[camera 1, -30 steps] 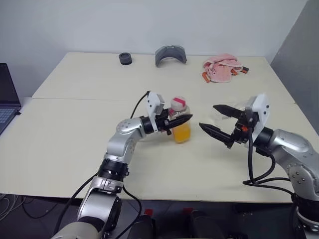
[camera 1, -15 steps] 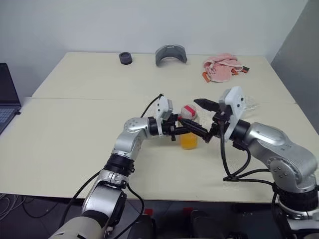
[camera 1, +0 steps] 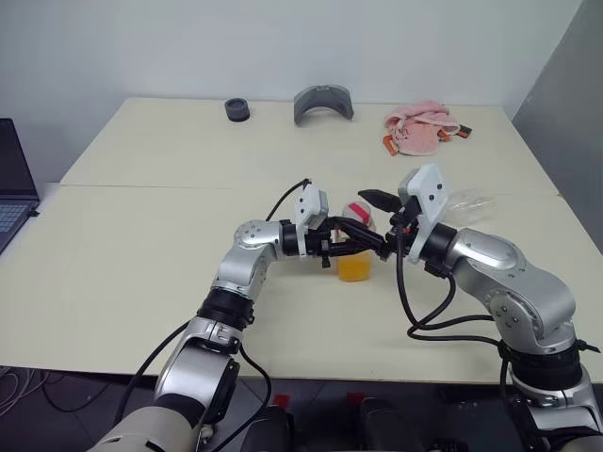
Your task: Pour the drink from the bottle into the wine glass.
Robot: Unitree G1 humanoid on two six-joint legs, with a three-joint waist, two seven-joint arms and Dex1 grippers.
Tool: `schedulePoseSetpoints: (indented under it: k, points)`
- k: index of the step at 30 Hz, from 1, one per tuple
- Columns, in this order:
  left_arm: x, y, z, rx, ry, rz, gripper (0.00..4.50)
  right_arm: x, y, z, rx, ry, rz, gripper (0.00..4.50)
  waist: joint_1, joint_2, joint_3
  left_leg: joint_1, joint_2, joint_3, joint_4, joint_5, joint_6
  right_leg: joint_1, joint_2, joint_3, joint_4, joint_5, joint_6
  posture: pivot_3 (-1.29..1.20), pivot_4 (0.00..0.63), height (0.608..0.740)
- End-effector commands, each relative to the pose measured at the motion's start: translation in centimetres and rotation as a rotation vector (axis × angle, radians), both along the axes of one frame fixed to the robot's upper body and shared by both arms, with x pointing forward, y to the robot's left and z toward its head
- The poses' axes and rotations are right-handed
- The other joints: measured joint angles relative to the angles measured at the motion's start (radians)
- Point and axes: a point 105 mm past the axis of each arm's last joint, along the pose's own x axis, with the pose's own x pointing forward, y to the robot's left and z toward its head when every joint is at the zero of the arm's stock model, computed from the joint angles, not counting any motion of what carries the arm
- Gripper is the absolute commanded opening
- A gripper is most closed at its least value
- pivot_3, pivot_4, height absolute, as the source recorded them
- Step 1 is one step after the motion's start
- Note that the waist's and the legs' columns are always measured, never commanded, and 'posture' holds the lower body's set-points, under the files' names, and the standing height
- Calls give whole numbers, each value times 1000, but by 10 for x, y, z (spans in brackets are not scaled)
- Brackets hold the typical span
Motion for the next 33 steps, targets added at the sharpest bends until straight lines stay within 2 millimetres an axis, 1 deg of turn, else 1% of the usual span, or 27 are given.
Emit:
schedulePoseSetpoints:
  k: [1,2,3,4,7,8,11,14,15,16,18,20,21,22,24,26,28,31,33]
  points:
    - [-1,0,19,-20,-77,-22,1823,-3,4,11,13,-55,29,2209,0,0,0,0,0,0,0,0,0,0,0,0,0,0,0,0,150,740]
    - [-1,1,19,-18,-77,-23,1823,-4,5,11,12,-56,45,1950,0,0,0,0,0,0,0,0,0,0,0,0,0,0,0,0,150,740]
    - [-1,1,20,-18,-77,-23,1821,-5,6,11,11,-57,57,1907,0,0,0,0,0,0,0,0,0,0,0,0,0,0,0,0,150,740]
    - [-1,2,20,-16,-77,-24,1821,-7,7,11,7,-62,76,1907,0,0,0,0,0,0,0,0,0,0,0,0,0,0,0,0,150,740]
    - [-3,6,16,31,-94,-56,1821,-21,14,18,-5,-110,287,1907,0,0,0,0,0,0,0,0,0,0,0,0,0,0,0,0,150,740]
    - [-3,6,15,44,-99,-67,1821,-22,14,18,-19,-116,332,1907,0,0,0,0,0,0,0,0,0,0,0,0,0,0,0,0,150,740]
    - [-5,7,15,58,-105,-91,1820,-22,14,19,-74,-98,441,1907,-1,0,0,0,-2,0,0,0,0,0,1,0,0,0,0,0,150,740]
    - [-3,7,17,58,-113,-92,1819,-14,13,22,-77,-87,448,1907,-1,0,0,0,0,0,0,0,0,0,1,0,0,0,0,0,150,740]
    - [-2,8,18,55,-115,-87,1818,-16,12,19,-90,-70,466,1907,-1,0,0,0,0,0,0,0,0,0,0,0,0,0,0,0,150,740]
    - [-1,8,19,51,-116,-80,1818,-15,11,19,-92,-72,452,1907,0,0,0,0,0,0,0,0,0,0,0,0,0,0,0,0,150,740]
    - [0,8,19,40,-115,-63,1817,-7,5,23,-57,-106,358,1907,0,0,0,-1,0,0,1,0,0,0,0,0,0,0,0,0,150,740]
    - [2,9,19,34,-110,-47,1817,-6,-1,30,-15,-136,297,2633,0,0,0,-1,0,0,1,0,0,-1,-1,0,0,0,0,0,150,740]
    - [3,10,18,33,-109,-40,1817,-9,-2,33,0,-146,276,2895,0,0,0,-2,0,0,1,0,0,-2,-1,0,0,0,0,0,150,740]
    - [4,10,18,33,-108,-35,1817,-13,-3,35,8,-156,259,3255,0,0,0,-4,0,0,2,0,0,-4,-1,0,1,0,0,0,150,740]
    - [5,10,17,31,-108,-21,1817,-25,-1,38,42,-163,237,3914,0,0,0,-14,0,-3,10,0,-1,-10,-2,-2,3,0,0,0,150,740]
    - [10,11,17,32,-113,5,1817,-33,0,37,87,-145,190,3926,1,0,0,-17,0,-4,14,0,-1,-11,-2,-3,6,0,0,0,150,740]
    - [14,10,18,30,-120,27,1817,-32,1,31,96,-147,100,3926,1,0,0,-17,-2,-4,14,0,-1,-11,-3,-2,7,0,0,0,150,740]
    - [16,8,19,21,-115,32,1817,-24,4,23,58,-185,-33,3926,0,0,0,-17,-5,-4,16,0,1,-11,-4,-2,9,0,0,0,150,740]
    - [16,7,19,26,-118,23,1817,-16,6,21,73,-211,-121,3926,0,0,0,-16,-12,-5,16,-1,3,-11,-4,-1,11,0,0,0,150,740]
